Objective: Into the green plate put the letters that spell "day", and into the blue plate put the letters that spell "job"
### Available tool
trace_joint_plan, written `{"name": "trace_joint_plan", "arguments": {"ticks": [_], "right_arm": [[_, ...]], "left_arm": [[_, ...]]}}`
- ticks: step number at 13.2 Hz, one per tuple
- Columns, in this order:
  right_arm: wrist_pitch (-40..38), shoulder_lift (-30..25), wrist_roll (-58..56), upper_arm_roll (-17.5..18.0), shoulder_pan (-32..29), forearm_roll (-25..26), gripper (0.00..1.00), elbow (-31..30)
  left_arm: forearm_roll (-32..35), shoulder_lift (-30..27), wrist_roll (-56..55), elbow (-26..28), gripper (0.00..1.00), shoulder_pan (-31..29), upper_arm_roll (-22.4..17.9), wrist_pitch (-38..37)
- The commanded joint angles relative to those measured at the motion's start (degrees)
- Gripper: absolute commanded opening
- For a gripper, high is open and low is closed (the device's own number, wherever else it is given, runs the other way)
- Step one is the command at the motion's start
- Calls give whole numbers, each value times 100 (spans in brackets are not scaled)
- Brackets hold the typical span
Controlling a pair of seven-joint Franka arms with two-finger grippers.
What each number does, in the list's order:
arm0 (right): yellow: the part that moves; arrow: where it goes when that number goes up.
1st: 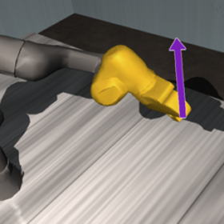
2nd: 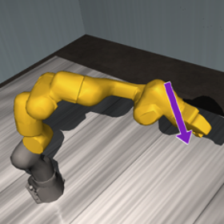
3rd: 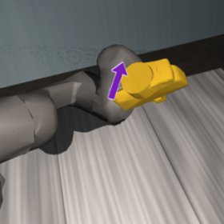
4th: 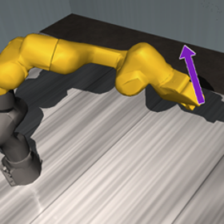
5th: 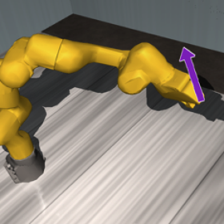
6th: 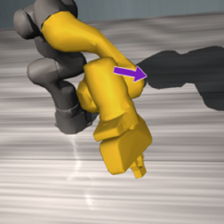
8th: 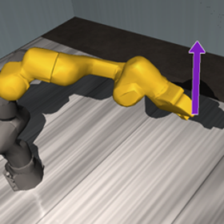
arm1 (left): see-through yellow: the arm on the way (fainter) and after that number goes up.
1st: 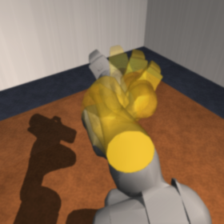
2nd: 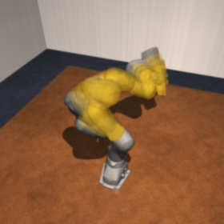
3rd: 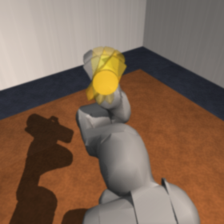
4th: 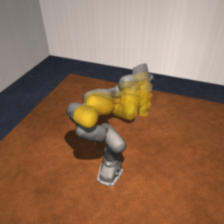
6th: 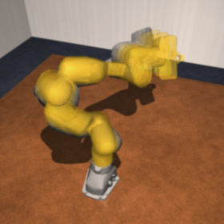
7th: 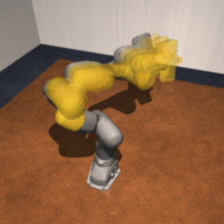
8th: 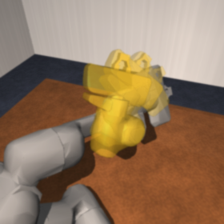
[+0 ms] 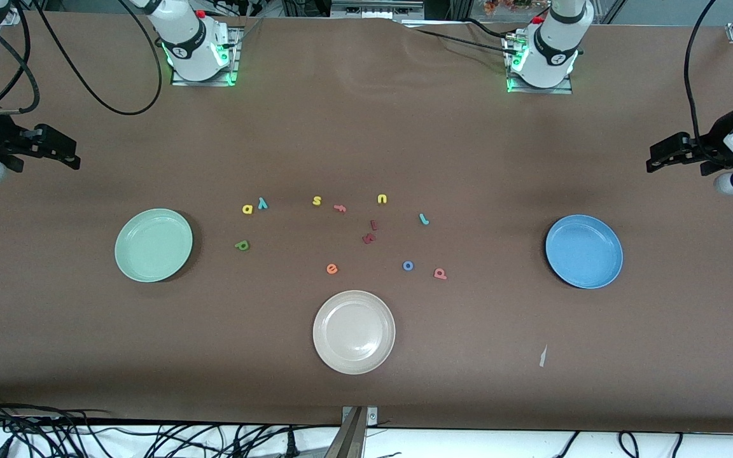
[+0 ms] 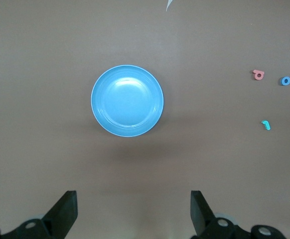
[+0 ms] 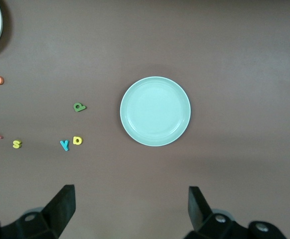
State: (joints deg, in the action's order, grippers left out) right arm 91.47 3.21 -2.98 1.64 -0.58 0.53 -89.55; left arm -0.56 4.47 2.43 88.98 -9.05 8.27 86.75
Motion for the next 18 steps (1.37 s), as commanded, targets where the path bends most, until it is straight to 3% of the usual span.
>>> {"name": "trace_joint_plan", "arguments": {"ticks": [1,18], "right_arm": [[-138,66,-80,21,-39,-62,100,184],[-68,127,201,-137,-82,-124,100,175]], "left_arm": [[-120,-25,117,32,100,-44,-1,-17],[-120,-34,117,32,100,-44,-1,-26]]}}
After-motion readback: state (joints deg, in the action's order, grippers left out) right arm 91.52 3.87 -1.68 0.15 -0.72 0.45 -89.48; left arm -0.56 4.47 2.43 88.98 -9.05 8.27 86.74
